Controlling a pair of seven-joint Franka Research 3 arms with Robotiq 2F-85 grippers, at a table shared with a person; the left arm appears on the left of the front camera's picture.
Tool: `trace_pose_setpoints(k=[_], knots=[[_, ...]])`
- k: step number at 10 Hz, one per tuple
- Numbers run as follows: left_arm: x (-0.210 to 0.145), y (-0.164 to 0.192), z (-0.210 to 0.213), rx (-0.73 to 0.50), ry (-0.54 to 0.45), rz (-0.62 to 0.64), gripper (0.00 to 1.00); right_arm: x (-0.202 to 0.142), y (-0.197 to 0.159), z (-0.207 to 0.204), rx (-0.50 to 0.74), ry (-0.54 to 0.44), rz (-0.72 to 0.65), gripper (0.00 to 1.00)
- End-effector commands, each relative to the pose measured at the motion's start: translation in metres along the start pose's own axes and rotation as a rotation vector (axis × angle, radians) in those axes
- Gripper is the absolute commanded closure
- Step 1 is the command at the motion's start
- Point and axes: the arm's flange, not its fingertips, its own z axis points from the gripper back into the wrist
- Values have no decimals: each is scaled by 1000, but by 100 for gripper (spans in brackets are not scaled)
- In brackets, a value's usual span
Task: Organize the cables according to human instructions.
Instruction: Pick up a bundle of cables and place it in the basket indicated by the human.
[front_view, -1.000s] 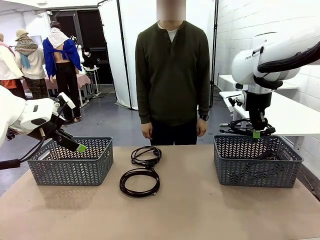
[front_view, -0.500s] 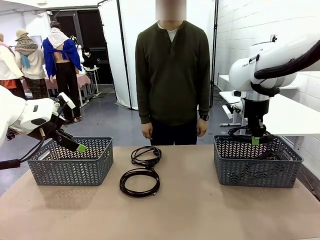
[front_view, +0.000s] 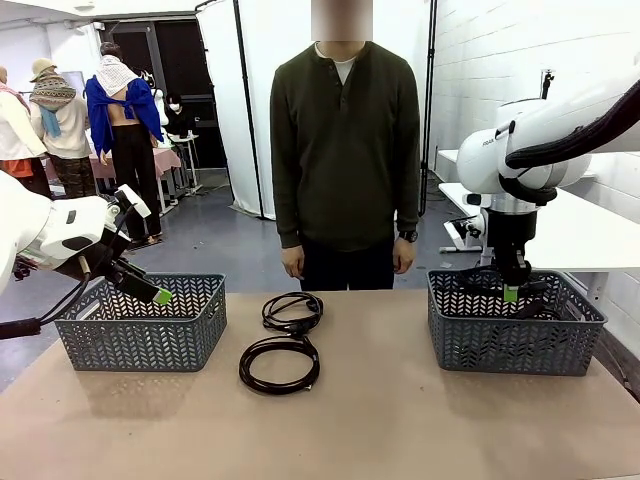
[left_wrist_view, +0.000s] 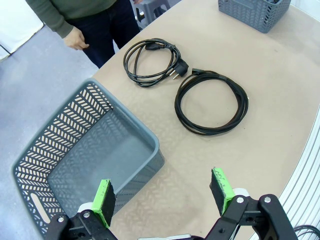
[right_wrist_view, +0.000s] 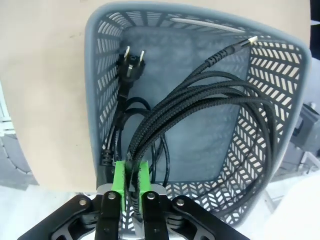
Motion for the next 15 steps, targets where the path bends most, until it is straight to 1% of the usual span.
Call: trace_pose_setpoints(k=[1, 4, 5, 11, 12, 13, 14, 15], knots=[[0, 1, -1, 1, -3, 17, 0, 0, 2, -4, -2, -54, 31, 61], [0, 1, -1, 1, -3, 17, 0, -3, 1, 3, -7, -132, 12, 3], [0, 1, -1, 1, -3, 17, 0, -3, 2, 6, -7, -136, 10, 0], [0, 1, -1, 1, -3, 17, 0, 5, 7, 24, 14, -131, 24, 0], [0, 1, -1, 1, -3, 17, 0, 10, 6, 25, 16, -110, 19, 0], [0, 1, -1, 1, -3, 17, 0, 18, -1, 16, 11, -22, 22, 0], [0, 1, -1, 1, -3, 17, 0, 7, 8, 22, 7, -116, -5, 0], [0, 1, -1, 1, -3, 17, 0, 7, 8, 22, 7, -116, -5, 0]])
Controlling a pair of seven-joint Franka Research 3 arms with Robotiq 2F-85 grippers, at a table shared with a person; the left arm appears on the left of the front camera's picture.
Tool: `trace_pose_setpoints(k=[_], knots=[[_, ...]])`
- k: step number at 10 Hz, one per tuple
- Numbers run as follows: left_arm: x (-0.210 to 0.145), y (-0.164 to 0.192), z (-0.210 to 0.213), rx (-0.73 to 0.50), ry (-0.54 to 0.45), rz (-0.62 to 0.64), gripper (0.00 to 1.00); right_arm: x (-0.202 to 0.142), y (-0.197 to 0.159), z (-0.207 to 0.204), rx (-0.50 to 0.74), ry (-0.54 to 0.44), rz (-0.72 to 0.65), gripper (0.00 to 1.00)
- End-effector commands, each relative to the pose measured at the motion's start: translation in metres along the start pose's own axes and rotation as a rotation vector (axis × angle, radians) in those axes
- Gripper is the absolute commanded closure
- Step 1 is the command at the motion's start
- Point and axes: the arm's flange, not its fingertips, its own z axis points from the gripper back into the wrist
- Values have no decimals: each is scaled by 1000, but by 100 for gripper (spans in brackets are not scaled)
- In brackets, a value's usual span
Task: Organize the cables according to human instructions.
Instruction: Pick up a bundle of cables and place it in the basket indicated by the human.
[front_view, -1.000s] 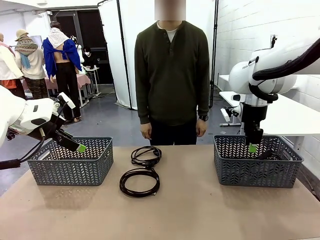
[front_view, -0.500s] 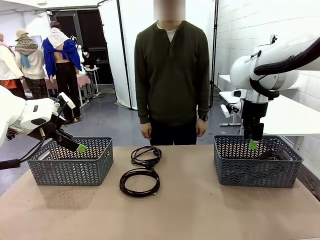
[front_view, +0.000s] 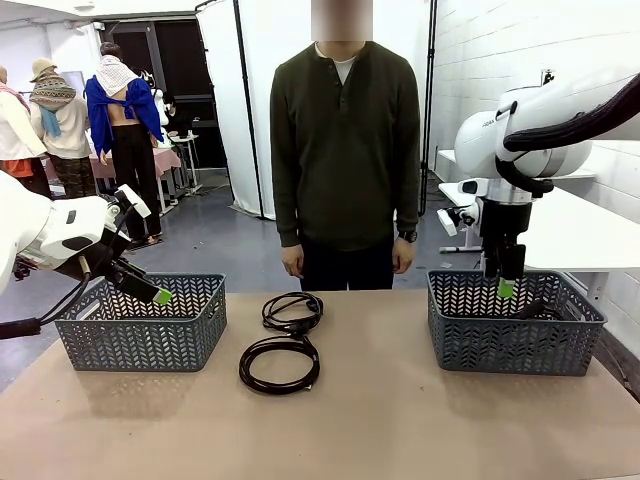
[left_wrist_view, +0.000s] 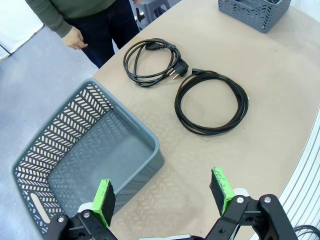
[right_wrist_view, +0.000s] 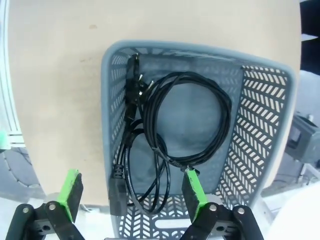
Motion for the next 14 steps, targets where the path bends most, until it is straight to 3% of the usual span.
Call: trace_pose_setpoints(k=[1, 11, 12, 14], knots=[[0, 1, -1, 1, -3, 17, 0, -3, 1, 2, -1, -27, -12, 0], [0, 1, -1, 1, -3, 17, 0, -2, 0, 2, -2, -12, -9, 0], [0, 1, -1, 1, -3, 17, 0, -7, 26, 22, -48, -92, -53, 0], [0, 1, -1, 1, -3, 17, 0, 0, 63, 48, -88, -163, -113, 0]])
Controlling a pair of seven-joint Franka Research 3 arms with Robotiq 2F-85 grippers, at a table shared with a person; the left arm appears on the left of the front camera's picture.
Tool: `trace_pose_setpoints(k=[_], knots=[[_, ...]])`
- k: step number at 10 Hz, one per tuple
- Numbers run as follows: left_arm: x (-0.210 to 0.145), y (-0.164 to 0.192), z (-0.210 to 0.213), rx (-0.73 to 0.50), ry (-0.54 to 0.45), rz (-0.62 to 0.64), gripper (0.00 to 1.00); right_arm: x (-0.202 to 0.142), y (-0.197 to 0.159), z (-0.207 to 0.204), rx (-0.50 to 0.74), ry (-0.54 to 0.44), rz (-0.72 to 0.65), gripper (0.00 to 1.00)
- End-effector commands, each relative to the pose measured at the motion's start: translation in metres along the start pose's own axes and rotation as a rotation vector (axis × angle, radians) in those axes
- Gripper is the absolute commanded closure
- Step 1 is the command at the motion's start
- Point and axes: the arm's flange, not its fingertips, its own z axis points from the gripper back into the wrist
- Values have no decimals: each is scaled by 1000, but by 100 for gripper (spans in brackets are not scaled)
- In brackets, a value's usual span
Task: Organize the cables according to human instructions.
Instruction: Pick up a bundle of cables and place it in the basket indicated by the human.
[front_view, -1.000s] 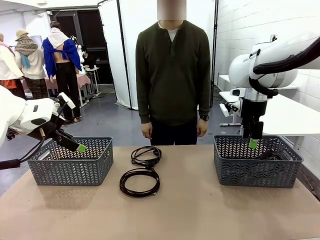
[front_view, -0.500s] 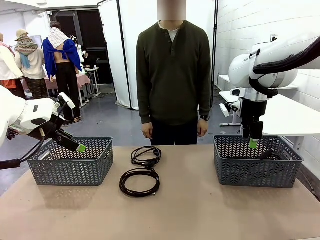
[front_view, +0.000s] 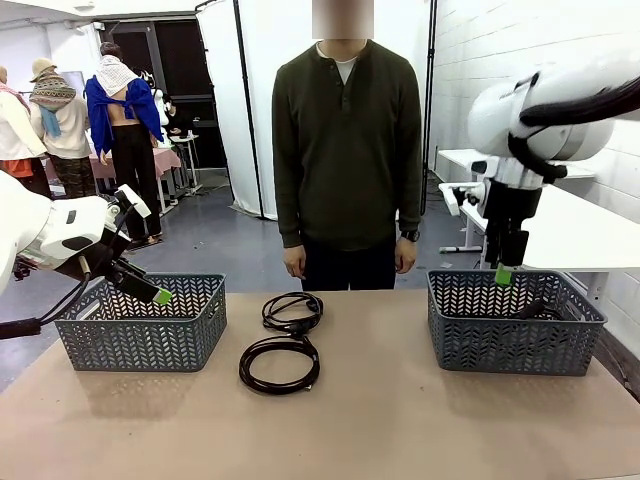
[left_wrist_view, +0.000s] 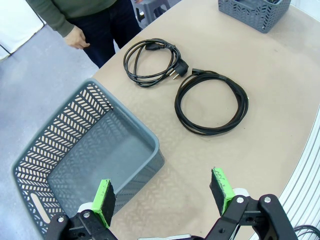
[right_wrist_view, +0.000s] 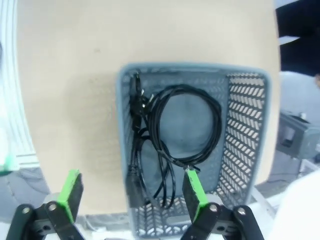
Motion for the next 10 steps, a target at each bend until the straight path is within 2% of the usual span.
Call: trace_pose_setpoints(k=[1, 3, 6, 8, 10], knots=[[0, 1, -1, 1, -3, 17, 0, 11, 44, 15, -55, -92, -87, 0], [0, 1, -1, 1, -3, 17, 0, 27, 73, 22, -73, -148, -154, 0], [0, 1, -1, 1, -3, 17, 0, 55, 97, 10, -152, -255, -266, 0], [0, 1, -1, 1, -3, 17, 0, 71, 105, -2, -236, -301, -272, 0], [0, 1, -1, 1, -3, 17, 0, 82, 114, -14, -215, -312, -254, 0]])
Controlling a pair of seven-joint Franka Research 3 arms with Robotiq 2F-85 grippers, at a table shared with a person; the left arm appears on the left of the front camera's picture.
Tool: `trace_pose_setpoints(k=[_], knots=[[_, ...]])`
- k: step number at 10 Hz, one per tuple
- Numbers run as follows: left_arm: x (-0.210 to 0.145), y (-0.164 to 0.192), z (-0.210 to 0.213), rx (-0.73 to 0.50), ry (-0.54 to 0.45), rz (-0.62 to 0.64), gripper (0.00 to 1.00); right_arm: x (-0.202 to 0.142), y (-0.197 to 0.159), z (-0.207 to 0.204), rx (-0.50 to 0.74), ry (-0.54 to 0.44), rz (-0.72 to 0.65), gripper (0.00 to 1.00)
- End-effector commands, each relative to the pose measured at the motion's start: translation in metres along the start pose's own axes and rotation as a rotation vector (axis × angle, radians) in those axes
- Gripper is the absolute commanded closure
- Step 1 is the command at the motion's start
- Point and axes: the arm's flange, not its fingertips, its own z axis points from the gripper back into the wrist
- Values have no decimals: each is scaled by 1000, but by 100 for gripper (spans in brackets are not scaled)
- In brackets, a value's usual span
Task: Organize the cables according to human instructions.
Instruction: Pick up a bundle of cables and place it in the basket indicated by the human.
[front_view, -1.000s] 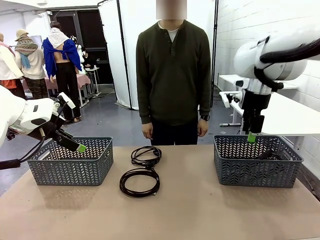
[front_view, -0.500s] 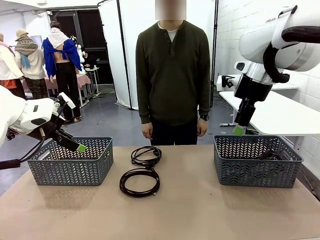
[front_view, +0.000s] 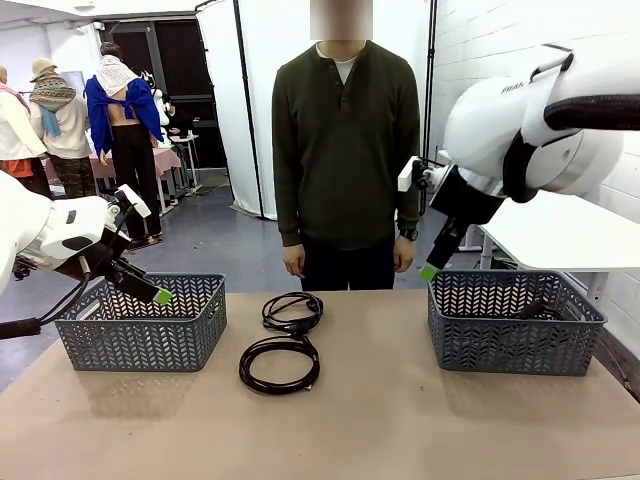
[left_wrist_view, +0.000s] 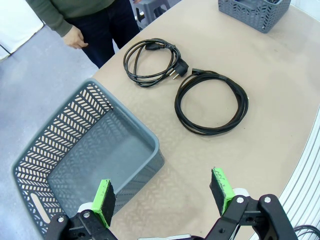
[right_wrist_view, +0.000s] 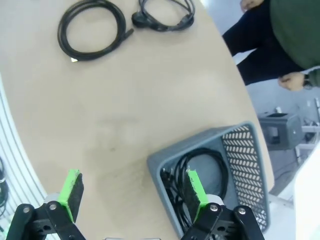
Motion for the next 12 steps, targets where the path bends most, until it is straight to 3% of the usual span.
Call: trace_pose_setpoints(k=[1, 5, 6, 12], knots=[[0, 1, -1, 1, -3, 17, 0, -7, 16, -12, 14, -37, 4, 0], [0, 1, -1, 1, -3, 17, 0, -5, 32, -16, 67, -47, 24, 0], [0, 1, -1, 1, -3, 17, 0, -1, 23, -17, 36, 3, 21, 0], [0, 1, -1, 1, -3, 17, 0, -1, 23, -17, 36, 3, 21, 0]])
